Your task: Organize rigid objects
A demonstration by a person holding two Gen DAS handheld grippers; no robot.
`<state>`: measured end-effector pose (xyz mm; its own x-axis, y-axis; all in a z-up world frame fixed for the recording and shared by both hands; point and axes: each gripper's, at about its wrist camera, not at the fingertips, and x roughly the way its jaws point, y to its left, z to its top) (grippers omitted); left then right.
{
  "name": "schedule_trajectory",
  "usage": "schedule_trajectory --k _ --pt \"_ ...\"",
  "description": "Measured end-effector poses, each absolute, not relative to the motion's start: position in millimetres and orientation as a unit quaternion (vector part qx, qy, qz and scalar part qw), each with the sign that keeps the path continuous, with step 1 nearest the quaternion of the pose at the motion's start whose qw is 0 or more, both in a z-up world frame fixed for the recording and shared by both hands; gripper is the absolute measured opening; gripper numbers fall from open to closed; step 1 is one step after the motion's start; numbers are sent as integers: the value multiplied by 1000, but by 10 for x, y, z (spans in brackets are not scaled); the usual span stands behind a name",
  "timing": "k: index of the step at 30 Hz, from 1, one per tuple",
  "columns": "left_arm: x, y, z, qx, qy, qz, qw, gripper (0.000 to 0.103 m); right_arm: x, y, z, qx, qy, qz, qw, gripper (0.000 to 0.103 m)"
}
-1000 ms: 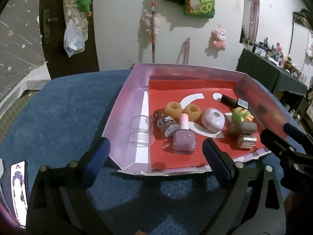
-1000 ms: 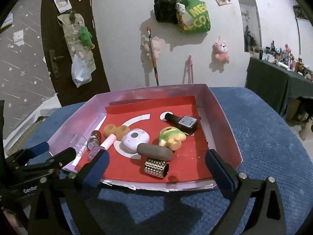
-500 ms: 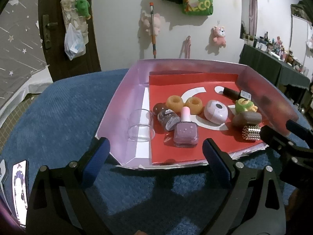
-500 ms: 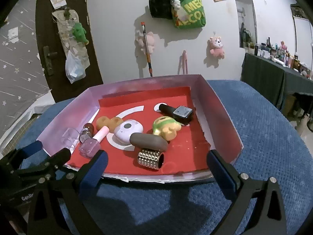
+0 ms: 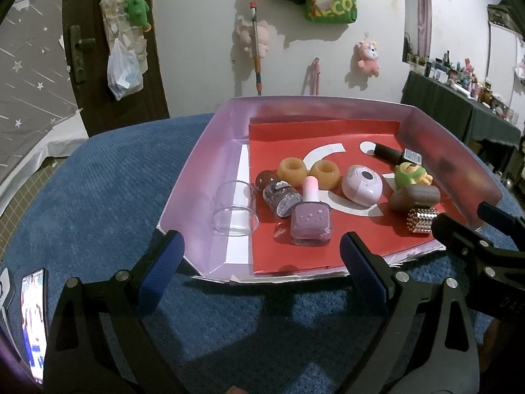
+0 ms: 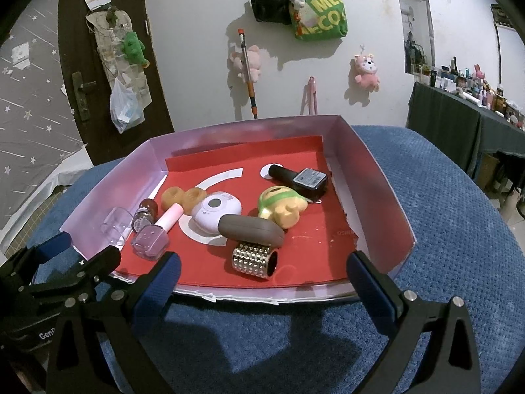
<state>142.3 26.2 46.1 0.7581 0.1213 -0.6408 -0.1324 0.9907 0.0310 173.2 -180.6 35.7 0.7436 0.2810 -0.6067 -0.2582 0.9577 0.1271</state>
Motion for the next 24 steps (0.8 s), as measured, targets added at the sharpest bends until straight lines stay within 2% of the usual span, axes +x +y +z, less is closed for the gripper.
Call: schedule_trajectory --k 24 --pt "1256 234 601 -13 331 49 942 97 1565 -1840 531 23 321 155 934 103"
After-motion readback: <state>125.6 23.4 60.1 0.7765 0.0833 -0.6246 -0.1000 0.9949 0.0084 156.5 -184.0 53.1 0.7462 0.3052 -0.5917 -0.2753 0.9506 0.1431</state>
